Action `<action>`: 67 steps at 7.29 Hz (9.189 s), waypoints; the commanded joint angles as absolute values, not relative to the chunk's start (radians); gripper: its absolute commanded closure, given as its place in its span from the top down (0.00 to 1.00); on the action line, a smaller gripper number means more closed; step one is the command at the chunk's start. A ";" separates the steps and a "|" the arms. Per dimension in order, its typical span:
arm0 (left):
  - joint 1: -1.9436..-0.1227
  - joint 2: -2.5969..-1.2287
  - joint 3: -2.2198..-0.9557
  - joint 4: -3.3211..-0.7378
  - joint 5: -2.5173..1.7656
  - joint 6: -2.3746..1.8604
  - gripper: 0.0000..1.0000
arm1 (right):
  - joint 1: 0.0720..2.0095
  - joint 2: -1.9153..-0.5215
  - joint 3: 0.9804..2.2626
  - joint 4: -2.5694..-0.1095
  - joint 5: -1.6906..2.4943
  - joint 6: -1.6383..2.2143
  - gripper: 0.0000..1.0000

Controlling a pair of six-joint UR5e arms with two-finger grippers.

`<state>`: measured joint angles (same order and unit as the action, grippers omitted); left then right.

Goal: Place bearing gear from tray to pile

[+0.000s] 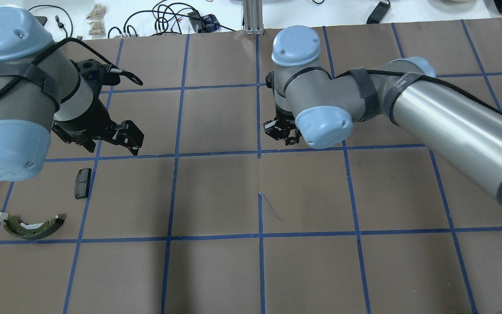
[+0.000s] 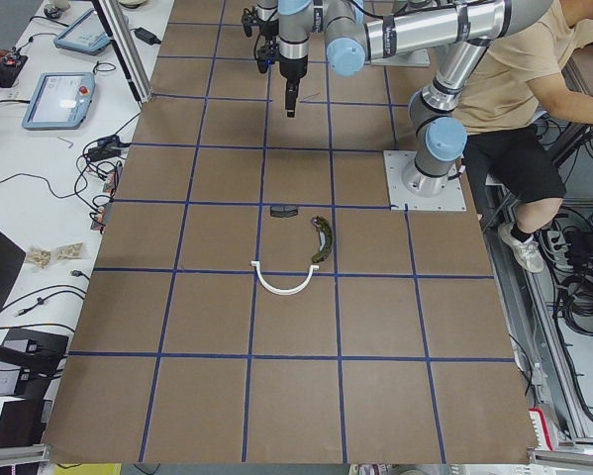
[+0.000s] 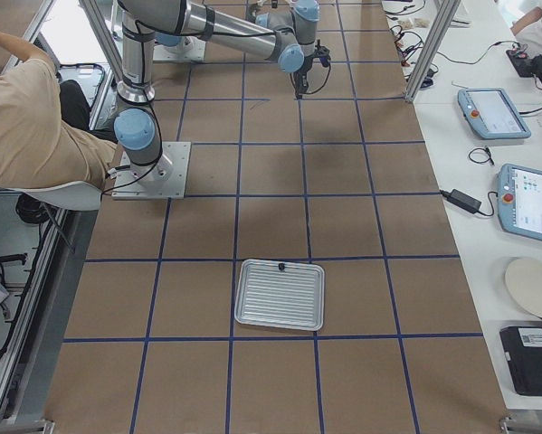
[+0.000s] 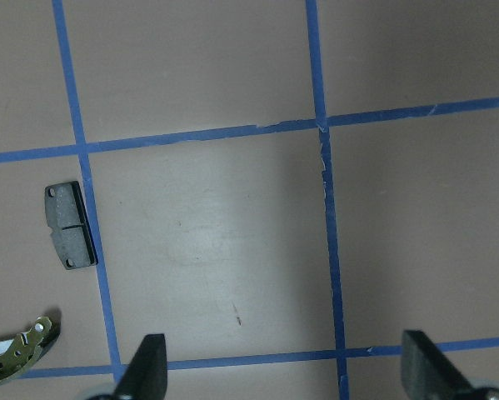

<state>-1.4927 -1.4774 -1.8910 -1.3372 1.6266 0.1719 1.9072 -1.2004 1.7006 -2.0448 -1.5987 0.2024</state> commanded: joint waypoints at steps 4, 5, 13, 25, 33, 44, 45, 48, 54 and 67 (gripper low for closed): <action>-1.494 -1.457 -1.905 -1.356 1.629 0.170 1.00 | 2.025 -1.135 1.745 -2.159 -1.486 0.402 0.87; -1.494 -1.460 -1.907 -1.351 1.628 0.172 1.00 | 2.014 -1.137 1.779 -2.301 -1.491 0.381 1.00; -1.695 -1.581 -2.008 -1.116 1.580 -0.034 1.00 | 1.478 -1.293 1.750 -2.027 -1.579 -0.608 1.00; -1.882 -1.965 -1.984 -0.706 1.523 -0.110 0.90 | 0.693 -1.080 1.763 -2.237 -1.588 -2.319 1.00; -1.888 -1.951 -1.964 -0.759 1.538 -0.063 0.00 | 0.684 -1.055 1.766 -2.237 -1.592 -2.315 0.91; -0.974 -1.847 -1.881 -1.178 1.667 0.736 0.00 | 0.692 -1.126 1.767 -2.212 -1.657 -2.159 0.00; -0.924 -1.874 -1.881 -1.178 1.666 0.783 0.00 | 0.704 -1.159 1.770 -2.203 -1.642 -2.082 0.00; -0.916 -1.946 -1.878 -1.068 1.667 0.792 0.00 | 0.887 -1.227 1.851 -2.187 -1.568 -1.728 0.00; -0.922 -1.948 -1.899 -1.069 1.667 0.790 1.00 | 1.697 -1.321 1.919 -2.198 -1.569 -0.477 0.00; -1.430 -1.773 -1.824 -1.318 1.640 0.182 1.00 | 1.812 -1.289 1.657 -1.980 -1.585 0.069 1.00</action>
<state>-1.3364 -1.7609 -1.8224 -1.3199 1.6575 0.3206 1.8903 -1.2193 1.6783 -2.0722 -1.5803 0.1303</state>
